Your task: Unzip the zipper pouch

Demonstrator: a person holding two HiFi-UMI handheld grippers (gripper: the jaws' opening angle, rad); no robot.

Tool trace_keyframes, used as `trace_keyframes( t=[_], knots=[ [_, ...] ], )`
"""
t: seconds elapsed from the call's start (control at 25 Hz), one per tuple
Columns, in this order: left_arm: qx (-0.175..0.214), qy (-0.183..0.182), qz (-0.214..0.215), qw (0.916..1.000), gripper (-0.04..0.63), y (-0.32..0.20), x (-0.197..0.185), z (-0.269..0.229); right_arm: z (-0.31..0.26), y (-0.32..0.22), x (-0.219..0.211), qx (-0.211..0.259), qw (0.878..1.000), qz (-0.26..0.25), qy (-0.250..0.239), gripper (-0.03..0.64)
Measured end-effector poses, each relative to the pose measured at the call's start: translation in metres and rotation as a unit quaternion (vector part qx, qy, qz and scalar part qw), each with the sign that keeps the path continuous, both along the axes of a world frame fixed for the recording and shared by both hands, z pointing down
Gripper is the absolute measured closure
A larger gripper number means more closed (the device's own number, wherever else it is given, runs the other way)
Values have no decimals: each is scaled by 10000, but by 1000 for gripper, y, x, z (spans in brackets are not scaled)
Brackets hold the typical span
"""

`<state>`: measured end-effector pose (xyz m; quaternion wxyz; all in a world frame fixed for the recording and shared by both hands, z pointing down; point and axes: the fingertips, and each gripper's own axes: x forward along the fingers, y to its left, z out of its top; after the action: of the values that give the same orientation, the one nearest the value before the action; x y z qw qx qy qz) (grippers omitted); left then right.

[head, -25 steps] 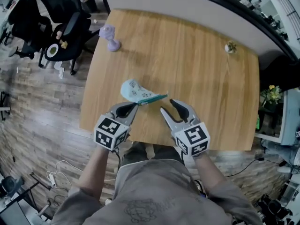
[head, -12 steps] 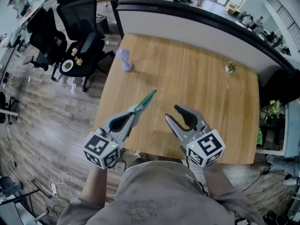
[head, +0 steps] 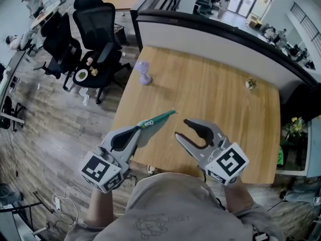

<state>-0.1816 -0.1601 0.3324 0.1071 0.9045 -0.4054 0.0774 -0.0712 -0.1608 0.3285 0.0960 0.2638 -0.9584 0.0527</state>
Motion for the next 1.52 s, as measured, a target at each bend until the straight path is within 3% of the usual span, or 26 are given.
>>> trace_keyframes(
  t=[0.16,0.32,0.48,0.64,0.96,1.08,1.2,1.52],
  knots=[
    [2,-85,148,9999,595,9,4,-1,-3,8,-17,113,9990,-412,122,489],
    [8,-199,314,9993,595,18,10,-3,-8,15,-33,159,9970,-685,339,489],
    [-49,-192,435,9989,595,24,17,-4,-6,24,-48,598,9881,-1175,787,489],
    [-50,-231,556,9982,595,29,27,-8,3,33,-54,702,9797,-1475,1164,489],
    [-20,-291,921,9953,595,39,38,-7,13,40,-57,700,9739,-1721,1304,491],
    [-161,-246,914,9954,595,42,40,-3,17,43,-54,681,9712,-1848,1342,535],
    [-74,-343,953,9948,595,41,38,2,22,47,-54,588,9696,-1937,1377,566],
    [111,-521,1052,9930,591,40,38,10,29,47,-55,474,9649,-2059,1557,572]
  ],
)
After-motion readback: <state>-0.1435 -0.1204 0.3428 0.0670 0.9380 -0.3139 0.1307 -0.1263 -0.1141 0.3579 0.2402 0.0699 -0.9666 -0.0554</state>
